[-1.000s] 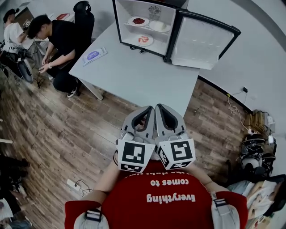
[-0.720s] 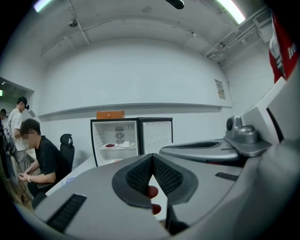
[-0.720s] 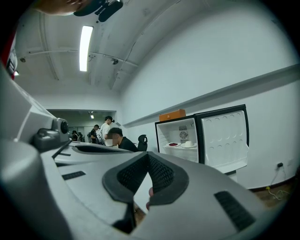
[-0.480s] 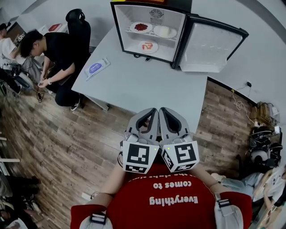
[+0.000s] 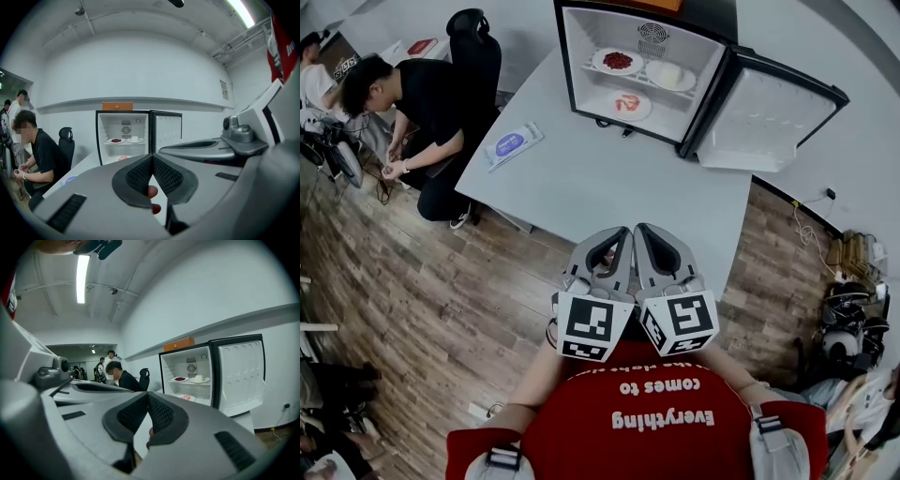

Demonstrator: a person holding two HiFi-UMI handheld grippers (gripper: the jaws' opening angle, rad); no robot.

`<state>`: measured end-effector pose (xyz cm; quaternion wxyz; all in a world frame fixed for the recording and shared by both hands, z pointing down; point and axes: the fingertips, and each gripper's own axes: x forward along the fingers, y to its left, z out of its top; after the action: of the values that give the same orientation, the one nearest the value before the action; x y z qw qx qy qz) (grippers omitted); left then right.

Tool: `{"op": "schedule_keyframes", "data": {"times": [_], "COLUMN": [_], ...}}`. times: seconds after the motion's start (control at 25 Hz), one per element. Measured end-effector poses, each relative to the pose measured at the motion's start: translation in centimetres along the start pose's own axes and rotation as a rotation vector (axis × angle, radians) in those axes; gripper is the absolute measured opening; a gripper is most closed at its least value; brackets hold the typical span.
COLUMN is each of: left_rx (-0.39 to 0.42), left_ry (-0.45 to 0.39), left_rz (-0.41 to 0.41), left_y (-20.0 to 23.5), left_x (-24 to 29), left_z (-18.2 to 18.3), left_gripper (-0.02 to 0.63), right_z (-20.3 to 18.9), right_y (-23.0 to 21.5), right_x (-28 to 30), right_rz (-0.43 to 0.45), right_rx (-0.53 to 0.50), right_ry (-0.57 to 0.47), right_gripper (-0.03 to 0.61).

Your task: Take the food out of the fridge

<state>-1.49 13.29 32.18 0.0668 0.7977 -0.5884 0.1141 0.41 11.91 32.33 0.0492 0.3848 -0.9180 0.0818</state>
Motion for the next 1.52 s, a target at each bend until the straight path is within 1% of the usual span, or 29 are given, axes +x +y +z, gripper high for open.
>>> {"op": "schedule_keyframes", "data": {"times": [0.12, 0.28, 0.36, 0.44, 0.52, 0.8, 0.92, 1.0, 1.12, 1.28, 1.32, 1.4, 1.52], "left_rx": [0.013, 0.036, 0.049, 0.048, 0.047, 0.037, 0.029, 0.037, 0.057, 0.056, 0.053, 0.044, 0.015], "left_ry": [0.013, 0.041, 0.052, 0.060, 0.073, 0.109, 0.133, 0.150, 0.176, 0.206, 0.205, 0.197, 0.194], "left_rz": [0.001, 0.021, 0.033, 0.032, 0.029, 0.022, -0.002, -0.024, -0.061, -0.103, -0.107, -0.110, -0.118], "left_y": [1.8, 6.1, 8.2, 9.8, 11.2, 14.6, 15.0, 15.0, 14.6, 14.2, 14.2, 14.4, 14.9], "left_x": [1.8, 4.6, 6.1, 7.6, 9.1, 14.2, 16.4, 18.0, 20.4, 23.2, 23.7, 24.7, 25.9], "left_z": [0.2, 0.8, 1.2, 1.4, 1.4, 0.5, -0.5, -1.1, -2.0, -3.1, -3.1, -2.9, -2.8], "left_gripper": [0.005, 0.005, 0.006, 0.005, 0.005, 0.005, 0.005, 0.005, 0.005, 0.005, 0.005, 0.005, 0.005], "right_z": [0.0, 0.3, -0.2, -0.9, -1.3, -2.0, -2.8, -3.7, -6.1, -11.2, -12.1, -13.5, -15.4], "right_y": [-0.8, -1.2, -1.8, -3.0, -4.5, -9.5, -11.4, -13.2, -16.8, -21.8, -23.1, -25.5, -27.9], "right_x": [2.8, 7.2, 9.2, 10.9, 12.5, 17.8, 19.3, 20.4, 22.6, 26.5, 27.7, 30.2, 33.7], "right_rz": [0.041, 0.163, 0.210, 0.232, 0.236, 0.174, 0.152, 0.135, 0.080, -0.014, -0.035, -0.070, -0.097], "right_rx": [0.023, 0.084, 0.070, 0.045, 0.058, 0.160, 0.192, 0.237, 0.317, 0.418, 0.448, 0.526, 0.686], "right_ry": [0.021, 0.047, 0.071, 0.102, 0.123, 0.138, 0.154, 0.166, 0.196, 0.293, 0.303, 0.307, 0.309], "right_gripper": [0.012, 0.012, 0.012, 0.012, 0.012, 0.014, 0.014, 0.015, 0.015, 0.021, 0.033, 0.087, 0.114]}}
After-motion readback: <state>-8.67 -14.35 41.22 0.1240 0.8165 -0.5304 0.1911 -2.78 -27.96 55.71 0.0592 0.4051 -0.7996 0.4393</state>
